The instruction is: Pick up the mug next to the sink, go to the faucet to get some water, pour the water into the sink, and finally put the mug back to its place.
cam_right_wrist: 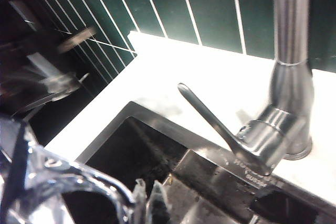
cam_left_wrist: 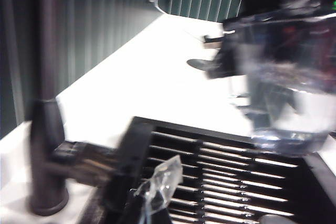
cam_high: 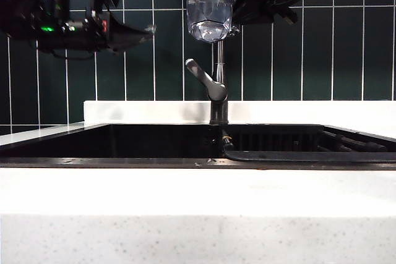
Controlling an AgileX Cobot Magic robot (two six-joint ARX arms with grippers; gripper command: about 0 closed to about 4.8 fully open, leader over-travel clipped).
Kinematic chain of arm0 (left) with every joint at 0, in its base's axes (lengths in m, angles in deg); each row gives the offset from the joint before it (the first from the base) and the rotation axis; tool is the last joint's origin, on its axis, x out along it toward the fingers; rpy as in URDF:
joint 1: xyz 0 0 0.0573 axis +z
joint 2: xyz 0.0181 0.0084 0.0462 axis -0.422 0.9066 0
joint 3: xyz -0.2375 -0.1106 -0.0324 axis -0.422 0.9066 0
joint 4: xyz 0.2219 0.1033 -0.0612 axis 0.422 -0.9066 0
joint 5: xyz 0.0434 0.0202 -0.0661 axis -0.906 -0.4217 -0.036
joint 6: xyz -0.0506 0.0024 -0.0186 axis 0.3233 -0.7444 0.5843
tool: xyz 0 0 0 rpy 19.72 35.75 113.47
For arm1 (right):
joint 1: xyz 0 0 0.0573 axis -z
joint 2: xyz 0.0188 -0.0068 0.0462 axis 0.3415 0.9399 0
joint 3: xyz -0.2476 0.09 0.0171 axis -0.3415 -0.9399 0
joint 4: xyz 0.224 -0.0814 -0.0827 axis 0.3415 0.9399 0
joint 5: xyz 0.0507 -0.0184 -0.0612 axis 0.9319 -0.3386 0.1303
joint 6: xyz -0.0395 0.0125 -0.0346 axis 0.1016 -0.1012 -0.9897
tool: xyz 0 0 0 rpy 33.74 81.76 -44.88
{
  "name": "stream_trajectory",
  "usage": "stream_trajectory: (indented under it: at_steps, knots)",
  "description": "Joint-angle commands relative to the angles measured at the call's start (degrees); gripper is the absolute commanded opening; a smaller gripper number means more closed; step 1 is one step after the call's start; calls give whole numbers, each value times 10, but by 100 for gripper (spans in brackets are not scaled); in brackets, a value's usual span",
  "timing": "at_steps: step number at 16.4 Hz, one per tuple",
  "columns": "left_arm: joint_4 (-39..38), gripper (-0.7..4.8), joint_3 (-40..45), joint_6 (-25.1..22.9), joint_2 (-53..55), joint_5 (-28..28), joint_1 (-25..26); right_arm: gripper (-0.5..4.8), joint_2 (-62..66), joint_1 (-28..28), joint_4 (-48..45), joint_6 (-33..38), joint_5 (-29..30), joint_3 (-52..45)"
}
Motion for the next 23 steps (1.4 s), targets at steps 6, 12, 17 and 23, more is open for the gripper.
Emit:
stream_trajectory:
  at_steps: [6,12,17,23]
  knots:
    - [4,-6,336,-111,-257,-127,-32,-5,-5,0,28,-68,-14,4]
    - [-5,-6,415,-109,-350,-149,-56,-5,-5,3,104,-172,-75,3]
    - [-61,-6,415,-112,-354,-156,-88,-5,-5,6,185,-264,-155,3]
    - [-104,-6,415,-113,-354,-182,-112,-5,-18,6,243,-371,-229,4]
